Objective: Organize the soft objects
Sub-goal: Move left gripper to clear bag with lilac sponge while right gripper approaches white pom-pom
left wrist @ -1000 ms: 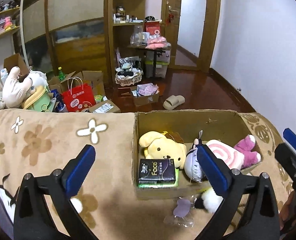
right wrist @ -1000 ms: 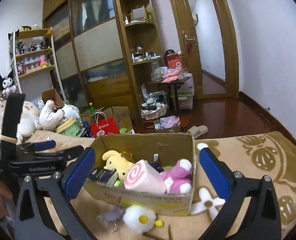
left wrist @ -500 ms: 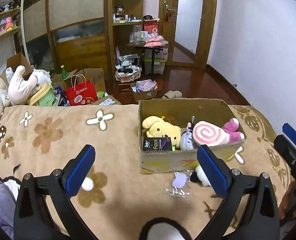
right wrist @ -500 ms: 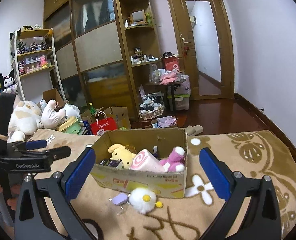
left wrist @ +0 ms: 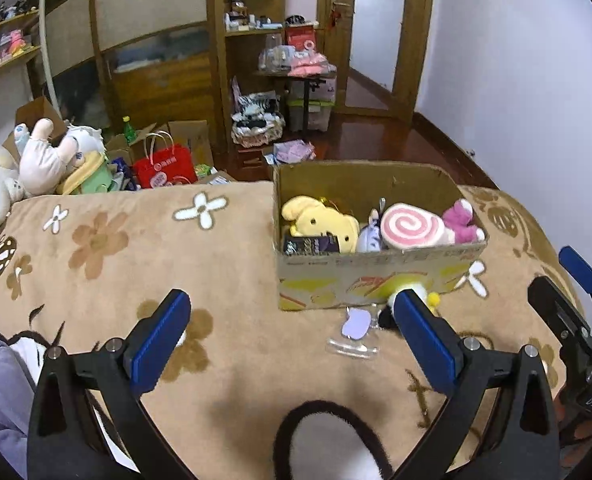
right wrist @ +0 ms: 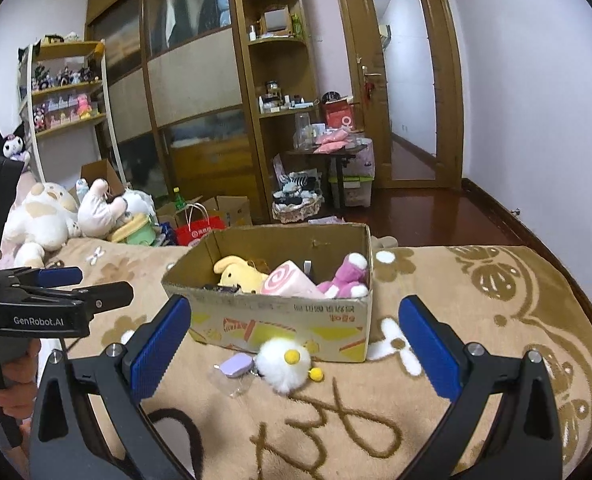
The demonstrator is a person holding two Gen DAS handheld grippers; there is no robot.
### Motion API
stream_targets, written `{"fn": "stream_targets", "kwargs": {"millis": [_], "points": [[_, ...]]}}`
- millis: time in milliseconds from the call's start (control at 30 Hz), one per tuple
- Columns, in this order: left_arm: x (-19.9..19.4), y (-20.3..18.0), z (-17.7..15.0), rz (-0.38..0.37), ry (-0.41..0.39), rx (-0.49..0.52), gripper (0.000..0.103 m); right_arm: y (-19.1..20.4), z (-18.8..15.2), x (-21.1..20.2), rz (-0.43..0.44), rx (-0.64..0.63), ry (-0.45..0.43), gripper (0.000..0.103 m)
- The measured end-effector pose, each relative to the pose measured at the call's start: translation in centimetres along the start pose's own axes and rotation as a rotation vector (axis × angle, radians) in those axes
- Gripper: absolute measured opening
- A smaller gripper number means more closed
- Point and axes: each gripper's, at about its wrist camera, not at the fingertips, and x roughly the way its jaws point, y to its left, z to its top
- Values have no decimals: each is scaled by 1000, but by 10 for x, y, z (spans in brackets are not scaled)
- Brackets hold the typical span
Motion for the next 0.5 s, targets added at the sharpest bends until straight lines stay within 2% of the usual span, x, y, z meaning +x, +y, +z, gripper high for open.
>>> {"fn": "stream_targets", "kwargs": {"millis": [500], "points": [[47,-1,7,-60,104,-13,100,11,-21,37,-7,-47,77,103]]}}
